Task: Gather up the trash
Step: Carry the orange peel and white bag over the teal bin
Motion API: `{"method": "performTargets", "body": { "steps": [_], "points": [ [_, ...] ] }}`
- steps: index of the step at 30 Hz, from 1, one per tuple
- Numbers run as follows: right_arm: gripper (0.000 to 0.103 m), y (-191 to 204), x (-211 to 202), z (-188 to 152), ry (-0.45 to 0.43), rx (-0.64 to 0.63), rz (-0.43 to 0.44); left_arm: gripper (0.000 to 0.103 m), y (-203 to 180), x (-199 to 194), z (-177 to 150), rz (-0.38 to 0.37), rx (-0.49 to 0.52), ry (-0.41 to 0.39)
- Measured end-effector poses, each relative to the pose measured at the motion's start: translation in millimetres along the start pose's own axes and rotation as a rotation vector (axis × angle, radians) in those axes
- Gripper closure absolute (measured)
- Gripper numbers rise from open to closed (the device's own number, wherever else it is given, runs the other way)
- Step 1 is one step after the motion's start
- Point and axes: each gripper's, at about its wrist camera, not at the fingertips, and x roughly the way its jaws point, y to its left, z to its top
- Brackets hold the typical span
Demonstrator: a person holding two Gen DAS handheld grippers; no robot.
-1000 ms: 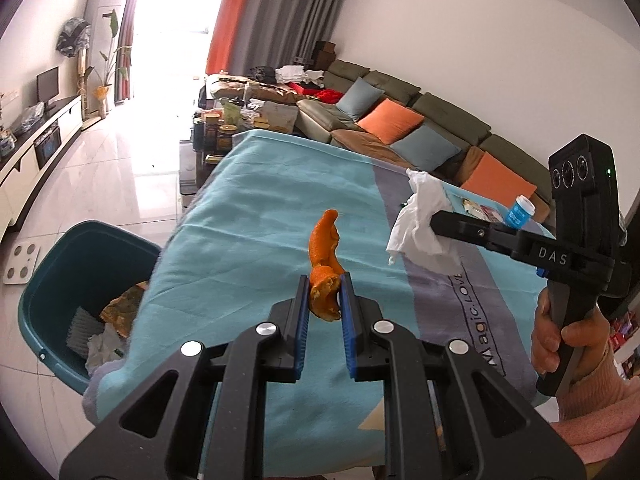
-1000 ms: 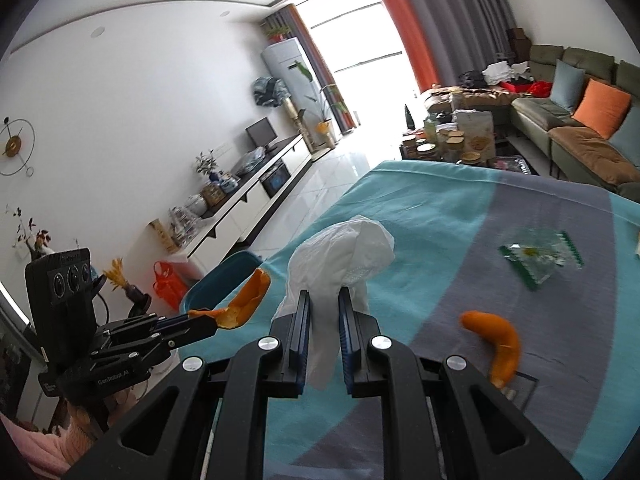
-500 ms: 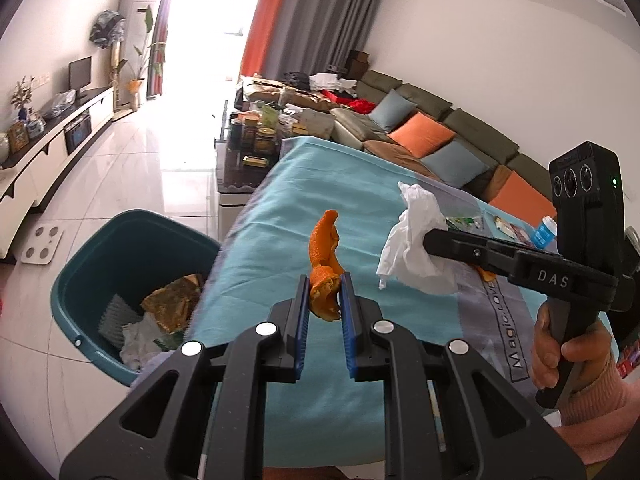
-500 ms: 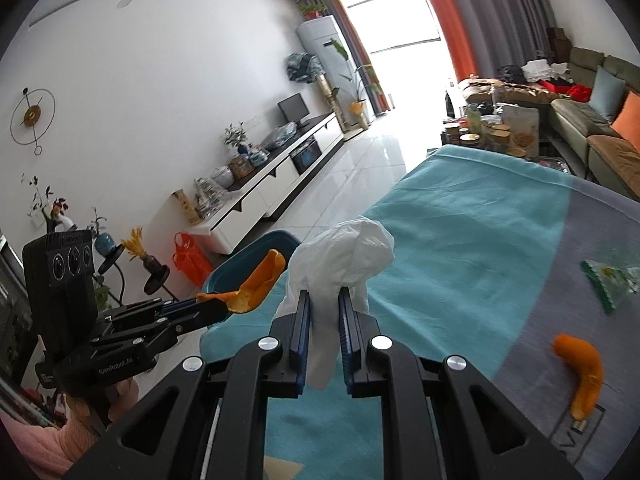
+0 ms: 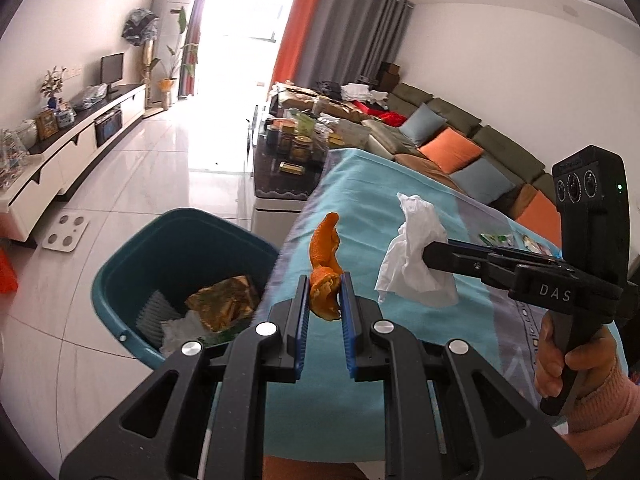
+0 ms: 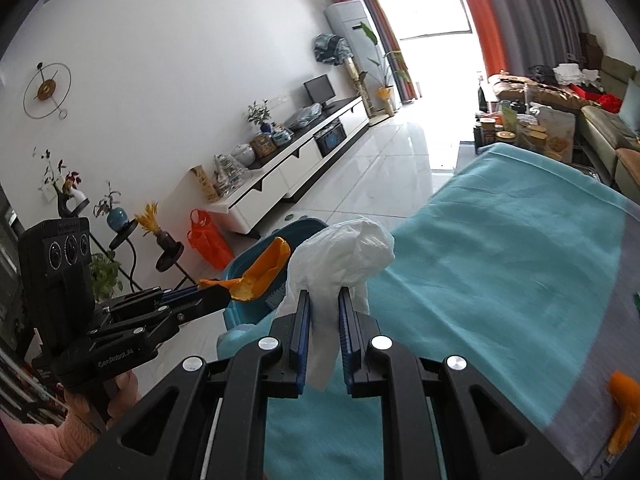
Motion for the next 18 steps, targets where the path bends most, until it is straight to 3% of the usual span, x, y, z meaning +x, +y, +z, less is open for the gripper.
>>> {"method": "performTargets", "body": {
  "steps": [18],
  "points": [
    [0.089, 35, 66, 25, 0.102, -0.073, 0.048, 0.088, 72, -4, -3, 0.137, -0.125, 0.002]
  ]
}}
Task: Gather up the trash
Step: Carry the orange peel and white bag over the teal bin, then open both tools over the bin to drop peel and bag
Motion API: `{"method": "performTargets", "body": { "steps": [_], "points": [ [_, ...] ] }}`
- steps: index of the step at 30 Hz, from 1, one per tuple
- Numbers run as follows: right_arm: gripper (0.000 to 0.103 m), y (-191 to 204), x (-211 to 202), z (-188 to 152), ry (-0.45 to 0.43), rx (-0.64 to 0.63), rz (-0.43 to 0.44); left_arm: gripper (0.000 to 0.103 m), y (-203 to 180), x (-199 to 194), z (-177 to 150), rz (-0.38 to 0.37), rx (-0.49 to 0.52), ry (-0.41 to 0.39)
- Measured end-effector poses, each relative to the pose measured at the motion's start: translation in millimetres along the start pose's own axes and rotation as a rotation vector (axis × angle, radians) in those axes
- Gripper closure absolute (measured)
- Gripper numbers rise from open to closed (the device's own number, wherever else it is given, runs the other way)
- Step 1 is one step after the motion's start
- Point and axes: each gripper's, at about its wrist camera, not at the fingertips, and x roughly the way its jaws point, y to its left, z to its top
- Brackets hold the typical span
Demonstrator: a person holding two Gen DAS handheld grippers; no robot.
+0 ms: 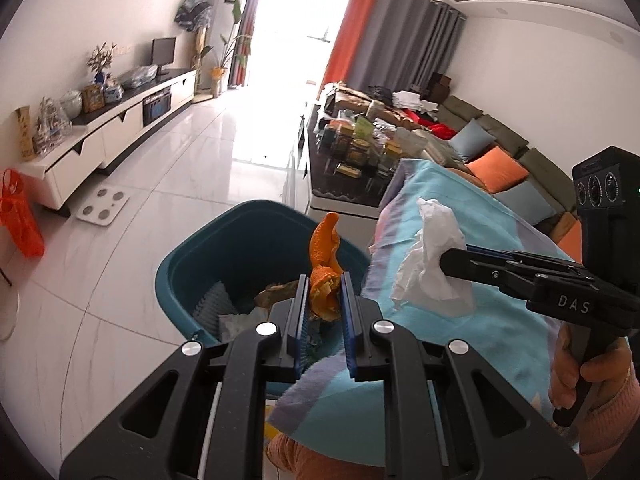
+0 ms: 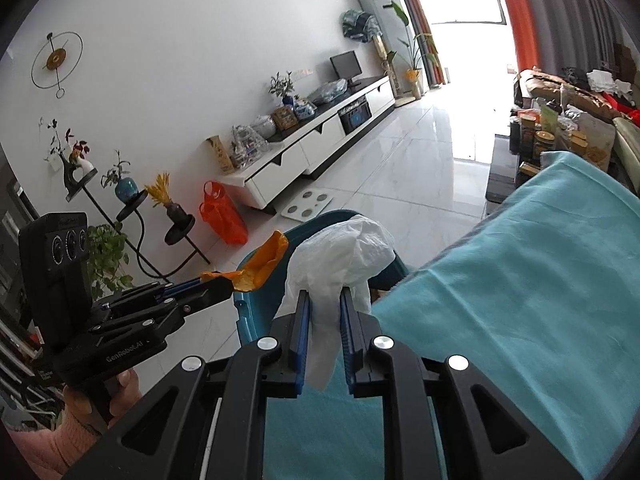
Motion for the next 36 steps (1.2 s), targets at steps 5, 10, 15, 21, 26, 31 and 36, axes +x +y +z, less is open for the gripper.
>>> {"method": "performTargets", "body": {
  "steps": [5, 10, 15, 21, 26, 31, 36],
  "points": [
    [0.089, 10, 23, 7, 0.039, -0.017, 0.001, 0.088, 10, 13, 0, 0.021, -0.018, 0.021],
    [0.088, 16, 49, 10, 0.085, -0.022, -0.006, 0.088, 20, 29, -1, 0.044, -0.037, 0.048],
    [0.086, 17, 68, 12, 0.130, -0.029, -0.011, 0.088, 32, 48, -1, 0.054, -0.059, 0.075],
    [0.082, 18, 84, 16, 0.167, -0.021, -0.015, 0.087, 43, 72, -2, 0.071, -0.100, 0.103],
    [0.082, 17, 84, 17, 0.164, -0.009, -0.022, 0.087, 48, 85, -4, 0.072, -0.117, 0.109],
    [0.079, 13, 81, 18, 0.157, 0.006, -0.018, 0.087, 46, 85, -4, 0.069, -0.113, 0.101],
    [0.078, 12, 77, 18, 0.147, 0.013, -0.008, 0.083, 45, 75, -3, 0.069, -0.102, 0.071]
  ]
}}
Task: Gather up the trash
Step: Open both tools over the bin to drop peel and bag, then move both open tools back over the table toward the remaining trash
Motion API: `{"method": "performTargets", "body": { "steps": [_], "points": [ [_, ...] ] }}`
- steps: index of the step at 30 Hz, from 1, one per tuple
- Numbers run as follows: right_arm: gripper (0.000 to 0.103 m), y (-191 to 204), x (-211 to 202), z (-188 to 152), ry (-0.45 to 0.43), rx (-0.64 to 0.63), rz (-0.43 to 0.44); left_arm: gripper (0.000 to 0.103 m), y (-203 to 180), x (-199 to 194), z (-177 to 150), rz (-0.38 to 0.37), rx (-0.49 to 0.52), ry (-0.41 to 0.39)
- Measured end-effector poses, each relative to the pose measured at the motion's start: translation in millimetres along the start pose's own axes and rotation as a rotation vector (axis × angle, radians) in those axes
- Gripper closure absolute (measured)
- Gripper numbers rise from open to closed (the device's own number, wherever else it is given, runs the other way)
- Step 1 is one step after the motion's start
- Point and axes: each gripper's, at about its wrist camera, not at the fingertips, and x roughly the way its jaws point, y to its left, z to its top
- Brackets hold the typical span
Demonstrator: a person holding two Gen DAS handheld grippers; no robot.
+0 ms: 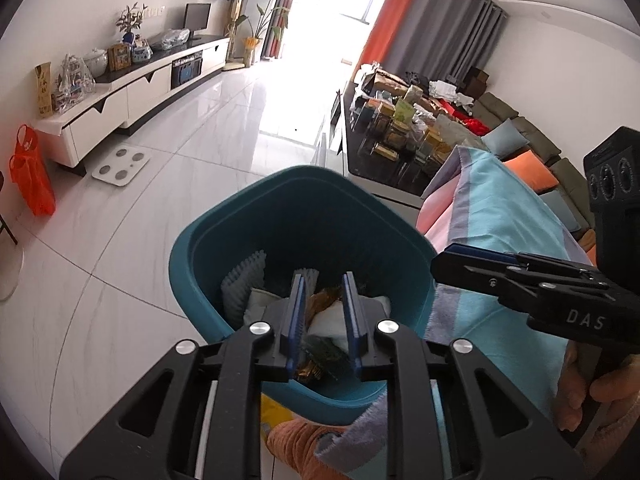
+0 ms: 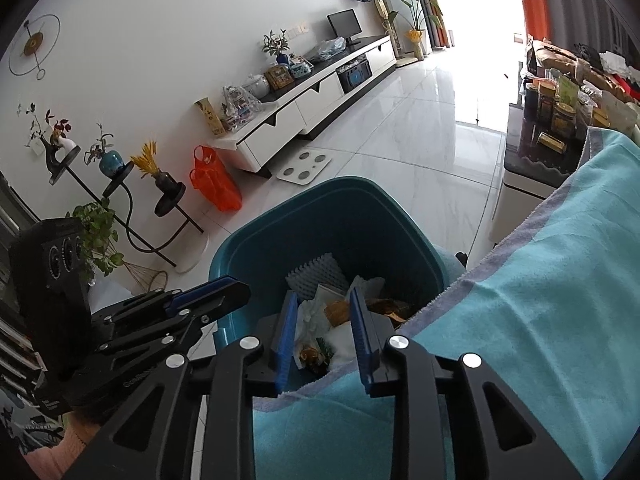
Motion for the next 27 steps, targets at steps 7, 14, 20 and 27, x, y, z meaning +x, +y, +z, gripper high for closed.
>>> {"method": "performTargets", "body": {
  "steps": [7, 14, 20, 27],
  "points": [
    [0.077, -4, -35, -10, -0.053, -0.002, 0.027, 0.066, -23, -29, 1, -0.041, 0.045, -0.063],
    [0.075, -28, -102, -34, -0.158, 0.005, -0.027, 0.055, -83, -48, -10, -0.169, 0.191, -0.085],
    [0.074, -74, -169, -65, -0.261, 0.096, -0.146, 0.050, -166, -44, -28, -0.317, 0.345, -0.053],
    [0.072, -139, -231, -104, -0.331, 0.223, -0.317, 0.047, -256, -22, -56, -0.449, 0.468, 0.042]
  ]
}}
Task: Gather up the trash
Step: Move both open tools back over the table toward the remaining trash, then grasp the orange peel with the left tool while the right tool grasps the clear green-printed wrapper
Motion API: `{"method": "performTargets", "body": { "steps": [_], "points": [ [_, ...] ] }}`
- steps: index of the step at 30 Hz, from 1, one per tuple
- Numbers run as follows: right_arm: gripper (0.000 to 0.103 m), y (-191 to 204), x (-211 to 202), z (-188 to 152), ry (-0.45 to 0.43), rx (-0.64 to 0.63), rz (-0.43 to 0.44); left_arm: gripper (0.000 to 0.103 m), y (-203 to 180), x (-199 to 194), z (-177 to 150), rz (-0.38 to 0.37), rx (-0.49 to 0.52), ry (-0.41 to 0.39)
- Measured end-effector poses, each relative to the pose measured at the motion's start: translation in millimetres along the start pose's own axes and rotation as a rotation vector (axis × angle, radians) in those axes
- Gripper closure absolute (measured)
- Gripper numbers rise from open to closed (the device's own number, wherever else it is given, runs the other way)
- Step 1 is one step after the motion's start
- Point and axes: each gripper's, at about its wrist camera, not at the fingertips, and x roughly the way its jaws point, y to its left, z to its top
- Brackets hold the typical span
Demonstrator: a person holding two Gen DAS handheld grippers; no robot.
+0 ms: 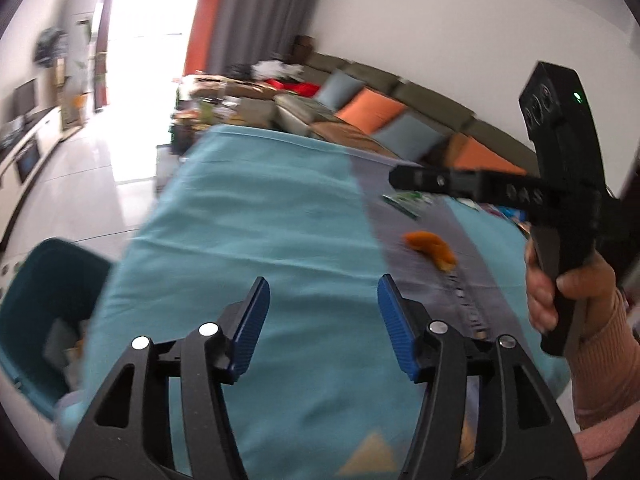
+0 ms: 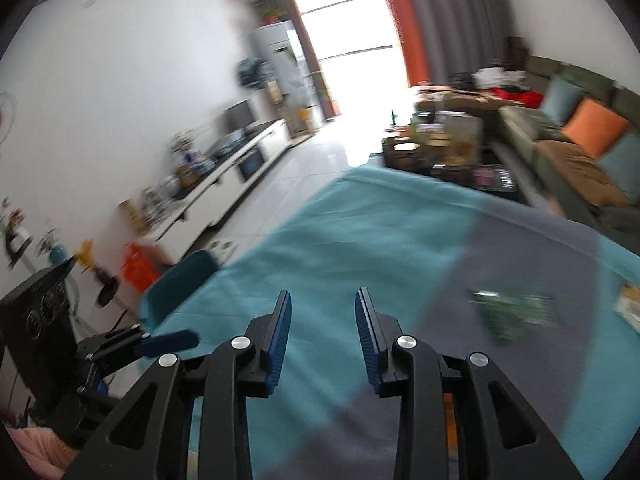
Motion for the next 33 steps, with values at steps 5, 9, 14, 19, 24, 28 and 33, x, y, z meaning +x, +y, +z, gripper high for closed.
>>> {"method": "performTargets", "body": {
  "steps": [5, 9, 14, 19, 24, 28, 33],
  "points": [
    [0.070, -51, -16, -4, -0.027, 0.068, -0.116, 0.046, -38, 38, 8, -0.064, 0.035, 0.064],
    [0.065, -80, -19, -4, -0.034, 0.095, -0.187, 0.044, -60, 65, 16, -0.098, 0.054, 0.102],
    [0.060, -105, -14, -4, -0.020, 0.116, -0.216, 0.044, -83, 96, 26, -0.139, 0.062, 0.149],
    [0.056, -114, -1, -4, 0.011, 0.106, -0.218, 0.045, -104, 121, 31, -0.153, 0.075, 0.183],
    [0.051, -116, 12, -5, 0.034, 0.088, -0.219, 0.045, -116, 142, 36, -0.156, 0.075, 0.222],
    [0.051, -116, 23, -5, 0.061, 0.064, -0.220, 0.049, -119, 154, 38, -0.149, 0.064, 0.247],
    [0.062, -114, 27, -7, 0.076, 0.051, -0.207, 0.064, -106, 165, 39, -0.156, 0.046, 0.281]
  ]
}}
